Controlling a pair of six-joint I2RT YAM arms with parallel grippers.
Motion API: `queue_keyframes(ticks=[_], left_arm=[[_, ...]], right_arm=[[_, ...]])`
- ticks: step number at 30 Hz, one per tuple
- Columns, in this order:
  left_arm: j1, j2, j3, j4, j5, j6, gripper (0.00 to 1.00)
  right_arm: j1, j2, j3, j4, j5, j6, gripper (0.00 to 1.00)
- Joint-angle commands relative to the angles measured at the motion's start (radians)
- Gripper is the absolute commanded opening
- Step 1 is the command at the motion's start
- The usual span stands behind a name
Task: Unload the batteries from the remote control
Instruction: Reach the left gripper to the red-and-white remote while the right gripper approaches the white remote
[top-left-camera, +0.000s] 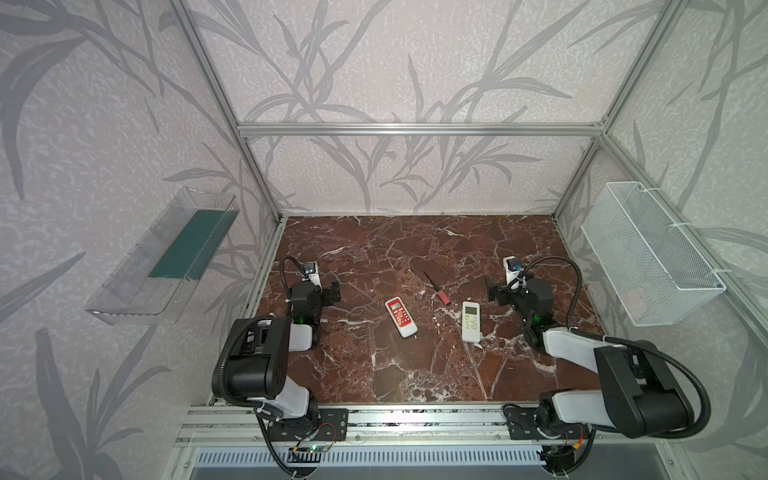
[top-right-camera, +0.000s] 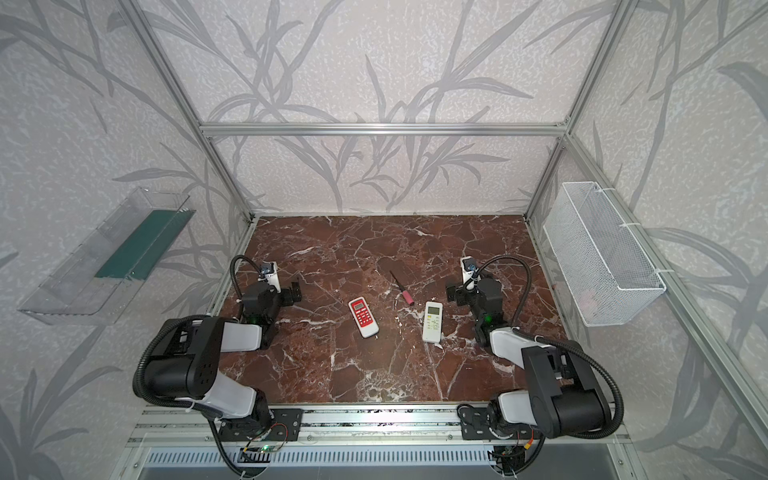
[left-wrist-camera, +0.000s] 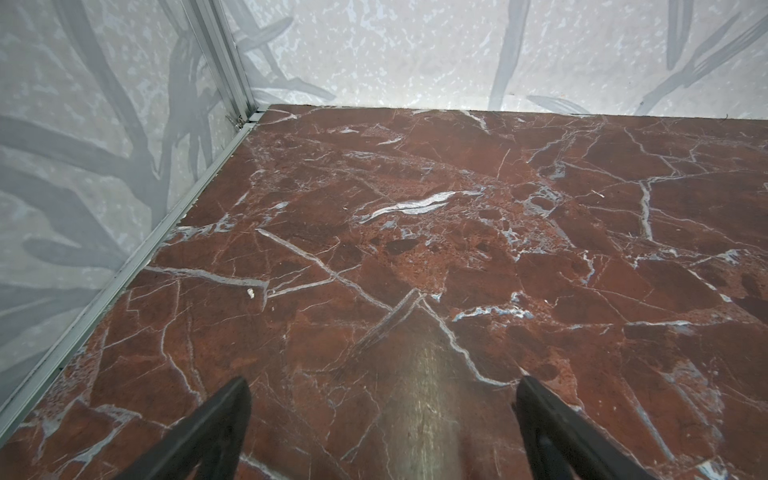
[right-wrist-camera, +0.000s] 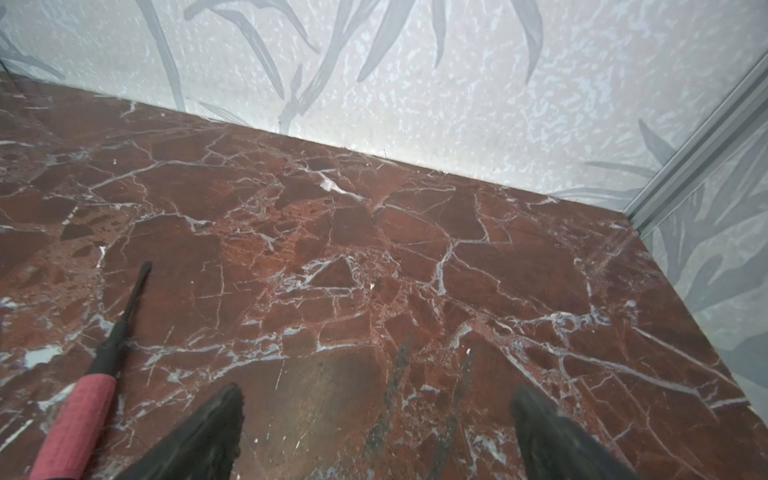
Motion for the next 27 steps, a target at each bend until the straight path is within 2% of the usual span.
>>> queue_keyframes(ticks=[1, 2, 4, 7, 9, 12, 15, 19, 27], left_arm=[[-0.009, -0.111, 0.113, -0.241, -0.062, -0.027, 0.99], [-0.01, -0.135, 0.166, -0.369, -0.079, -0.04, 0.99], [-0.016, -0.162, 0.234, -0.521, -0.108, -0.063, 0.99], [-0.041, -0.21, 0.273, -0.605, -0.152, -0.123, 0.99], [-0.064, -0.241, 0.292, -0.653, -0.183, -0.202, 0.99], [-0.093, -0.252, 0.37, -0.835, -0.168, -0.346, 0.99], [-0.163, -0.233, 0.431, -0.995, -0.196, -0.46, 0.99], [-0.262, -0.214, 0.447, -1.106, -0.148, -0.59, 0.99], [-0.495, -0.086, 0.554, -1.366, -0.17, -0.772, 0.99]], right_arm=[[0.014, -0.084, 0.111, -0.303, 0.063, 0.062, 0.99], [0.016, -0.101, 0.144, -0.38, 0.061, 0.08, 0.99], [0.02, -0.128, 0.187, -0.491, 0.068, 0.13, 0.99], [0.022, -0.151, 0.259, -0.65, 0.081, 0.239, 0.99], [0.027, -0.154, 0.298, -0.726, 0.066, 0.288, 0.99], [0.044, -0.151, 0.337, -0.813, 0.036, 0.334, 0.99], [0.099, -0.157, 0.345, -0.849, 0.079, 0.349, 0.99], [0.159, -0.149, 0.372, -0.914, 0.132, 0.379, 0.99], [0.226, -0.119, 0.396, -0.984, 0.134, 0.409, 0.99]])
